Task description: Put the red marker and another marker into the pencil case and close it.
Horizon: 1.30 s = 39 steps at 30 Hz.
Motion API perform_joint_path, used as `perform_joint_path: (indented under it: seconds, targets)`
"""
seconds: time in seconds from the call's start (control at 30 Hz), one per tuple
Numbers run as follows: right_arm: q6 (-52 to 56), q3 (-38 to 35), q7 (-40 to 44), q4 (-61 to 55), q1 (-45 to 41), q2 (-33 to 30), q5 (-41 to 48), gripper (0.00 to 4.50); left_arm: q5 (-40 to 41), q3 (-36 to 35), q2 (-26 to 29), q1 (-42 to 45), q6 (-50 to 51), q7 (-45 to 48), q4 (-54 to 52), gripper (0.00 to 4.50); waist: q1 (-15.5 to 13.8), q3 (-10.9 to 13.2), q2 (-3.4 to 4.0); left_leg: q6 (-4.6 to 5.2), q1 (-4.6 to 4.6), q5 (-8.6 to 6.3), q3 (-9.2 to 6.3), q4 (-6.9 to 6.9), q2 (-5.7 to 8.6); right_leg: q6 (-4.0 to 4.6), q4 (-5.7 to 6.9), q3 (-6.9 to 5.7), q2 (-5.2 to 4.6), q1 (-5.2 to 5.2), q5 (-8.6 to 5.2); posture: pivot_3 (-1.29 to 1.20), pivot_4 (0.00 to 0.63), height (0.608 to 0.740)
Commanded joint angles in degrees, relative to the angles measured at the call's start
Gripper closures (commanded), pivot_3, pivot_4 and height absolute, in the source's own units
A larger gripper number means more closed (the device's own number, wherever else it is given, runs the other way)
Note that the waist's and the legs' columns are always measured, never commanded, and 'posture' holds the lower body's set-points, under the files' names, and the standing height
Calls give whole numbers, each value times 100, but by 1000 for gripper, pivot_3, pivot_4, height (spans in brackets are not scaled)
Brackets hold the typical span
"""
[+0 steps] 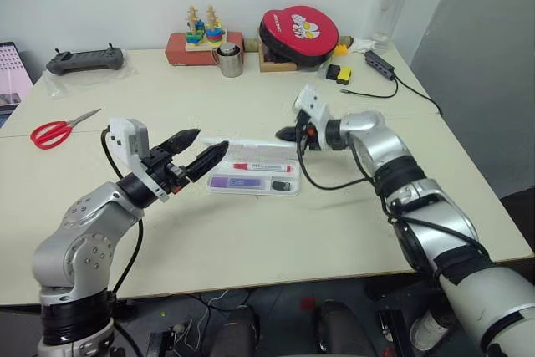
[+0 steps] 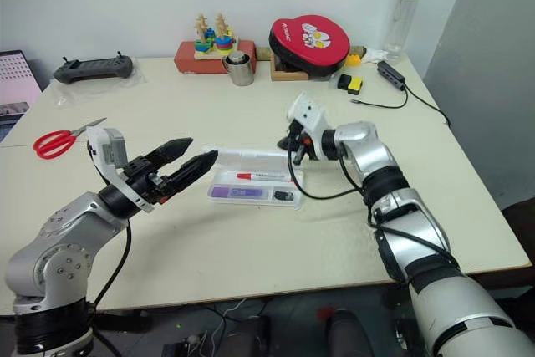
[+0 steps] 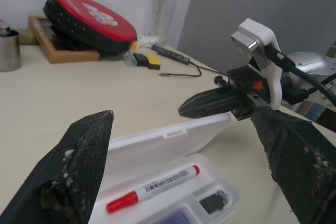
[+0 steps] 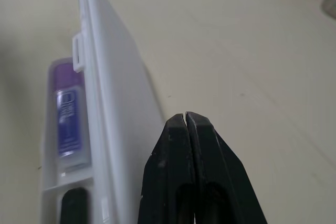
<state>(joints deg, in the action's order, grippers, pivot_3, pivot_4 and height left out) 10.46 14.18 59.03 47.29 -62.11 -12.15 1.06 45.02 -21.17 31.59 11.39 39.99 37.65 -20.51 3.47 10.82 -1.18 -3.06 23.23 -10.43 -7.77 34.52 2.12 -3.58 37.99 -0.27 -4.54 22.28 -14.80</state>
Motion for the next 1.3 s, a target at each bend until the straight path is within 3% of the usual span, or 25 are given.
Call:
perform_joint_path:
  seconds: [0.03,0.33,0.63,0.8,1.13,1.23,1.3]
  targets:
    - [241,352,182,-1055,464,43,-144,4464,75,-13,409,-217,41,322,-288,0,-5,0,0,0,0,0,1,-2,0,4,-1,2,0,1,1,0,150,740]
    - [817,870,-384,-1919,1555,198,-605,4464,-343,412,826,-441,-144,606,-92,0,-26,-6,-4,-3,-39,-1,11,-44,-1,-4,-2,19,0,-8,-20,0,150,740]
    - [1683,-749,-735,-3441,2072,-33,765,4464,-1140,582,638,375,-508,-46,1079,0,-92,-5,-4,-4,-28,-1,7,-47,-10,-1,-4,17,10,-1,-19,0,150,740]
    - [2279,-1475,-997,-4157,2397,-567,1260,3167,-2039,776,809,688,-1335,-92,2459,0,-157,-5,-4,-4,-28,-2,12,-51,-10,-1,-15,18,10,-1,-20,0,150,740]
    - [2714,-1934,-1205,-4718,2885,-1533,1554,667,-2317,229,1184,797,-1954,-58,3581,0,-158,-4,-5,-7,-21,-5,22,-57,-19,2,-24,18,11,4,-23,0,150,740]
    - [2726,-1880,-1161,-4819,2941,-1610,1642,61,-2237,147,1207,807,-1898,3,3512,0,-159,-4,-5,-7,-21,-5,23,-57,-25,2,-24,15,12,4,-23,0,150,740]
    - [2724,-1806,-1145,-4884,2974,-1623,1660,61,-2196,155,1216,780,-1818,66,3363,0,-160,-4,-5,-7,-21,-5,23,-56,-28,2,-24,11,12,3,-23,0,150,740]
